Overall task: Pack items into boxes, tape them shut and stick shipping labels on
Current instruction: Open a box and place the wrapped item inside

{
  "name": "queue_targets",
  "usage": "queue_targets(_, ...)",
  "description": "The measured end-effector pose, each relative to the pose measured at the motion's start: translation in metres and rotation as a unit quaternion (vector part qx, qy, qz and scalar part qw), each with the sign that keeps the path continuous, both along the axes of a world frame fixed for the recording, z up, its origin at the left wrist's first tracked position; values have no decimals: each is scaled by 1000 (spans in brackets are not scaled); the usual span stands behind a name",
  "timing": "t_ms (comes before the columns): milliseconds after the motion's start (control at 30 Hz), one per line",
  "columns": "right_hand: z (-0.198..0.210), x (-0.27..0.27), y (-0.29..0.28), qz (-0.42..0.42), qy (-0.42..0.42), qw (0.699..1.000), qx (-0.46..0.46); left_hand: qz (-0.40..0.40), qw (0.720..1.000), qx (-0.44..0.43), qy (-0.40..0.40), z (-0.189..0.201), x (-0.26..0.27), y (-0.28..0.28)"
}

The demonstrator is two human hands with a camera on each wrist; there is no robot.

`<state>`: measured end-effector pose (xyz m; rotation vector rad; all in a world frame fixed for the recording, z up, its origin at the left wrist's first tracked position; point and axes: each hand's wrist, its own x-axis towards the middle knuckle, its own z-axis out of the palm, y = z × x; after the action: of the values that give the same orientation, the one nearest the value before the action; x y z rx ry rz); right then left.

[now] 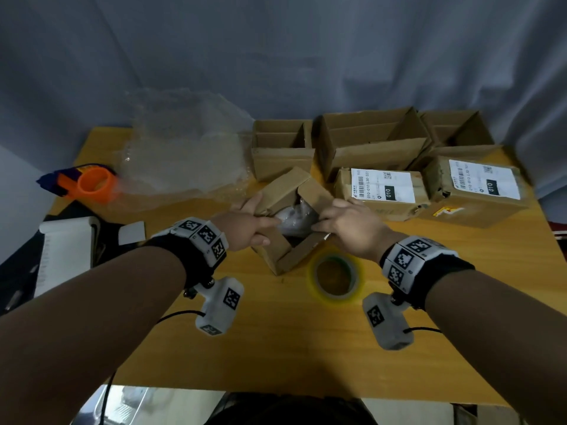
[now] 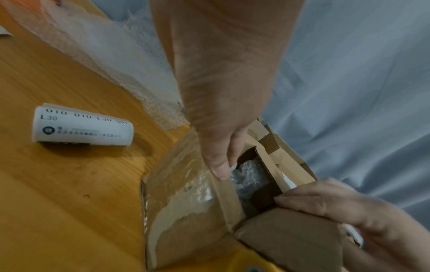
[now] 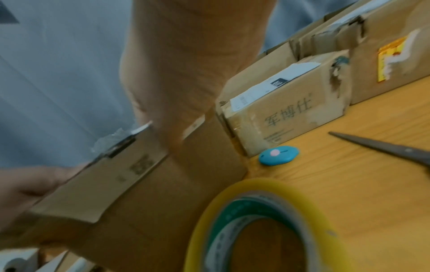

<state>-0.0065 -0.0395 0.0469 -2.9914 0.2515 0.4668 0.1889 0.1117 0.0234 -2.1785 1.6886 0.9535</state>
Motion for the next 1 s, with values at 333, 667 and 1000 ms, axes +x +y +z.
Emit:
queue_targets(333, 8, -13, -7, -83, 51, 994, 50, -104, 972, -203, -61, 23, -7, -13)
queue_targets(667, 2, 12, -3, -198, 78, 974, 77, -11, 988, -39, -147, 28, -28, -4)
queue_targets(1000, -11, 21, 5, -235, 62, 969, 52, 64, 982, -108, -141, -1, -33, 17)
